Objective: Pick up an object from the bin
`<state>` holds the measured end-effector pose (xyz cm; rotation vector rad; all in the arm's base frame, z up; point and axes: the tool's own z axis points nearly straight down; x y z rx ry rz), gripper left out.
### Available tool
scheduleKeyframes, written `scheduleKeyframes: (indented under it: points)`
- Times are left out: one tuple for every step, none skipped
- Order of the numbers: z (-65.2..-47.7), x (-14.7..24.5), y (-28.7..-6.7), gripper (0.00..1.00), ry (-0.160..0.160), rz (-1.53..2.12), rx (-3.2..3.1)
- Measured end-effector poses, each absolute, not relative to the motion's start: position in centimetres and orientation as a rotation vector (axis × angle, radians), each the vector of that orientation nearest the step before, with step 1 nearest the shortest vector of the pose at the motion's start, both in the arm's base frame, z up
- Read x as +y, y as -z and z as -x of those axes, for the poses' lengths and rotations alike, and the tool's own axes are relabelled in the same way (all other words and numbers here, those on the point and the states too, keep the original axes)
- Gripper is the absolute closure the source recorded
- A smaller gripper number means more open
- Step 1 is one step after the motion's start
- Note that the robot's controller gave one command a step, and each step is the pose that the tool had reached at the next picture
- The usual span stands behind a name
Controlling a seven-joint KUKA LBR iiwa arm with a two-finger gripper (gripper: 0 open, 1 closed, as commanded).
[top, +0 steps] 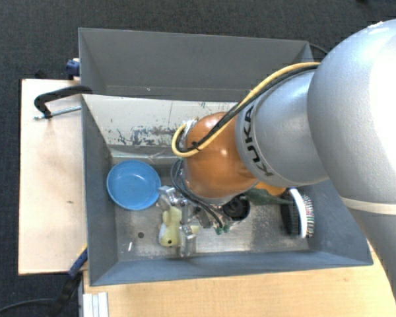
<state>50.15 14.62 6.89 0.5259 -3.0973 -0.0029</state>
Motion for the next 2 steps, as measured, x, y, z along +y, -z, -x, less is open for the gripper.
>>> scheduleKeyframes:
  points:
    - [-49.6,11.0,-10.2,0.00,0.002,-0.336,-3.127]
    - [-49.4,15.2,-11.5,0.00,0.005,-0.598,-3.091]
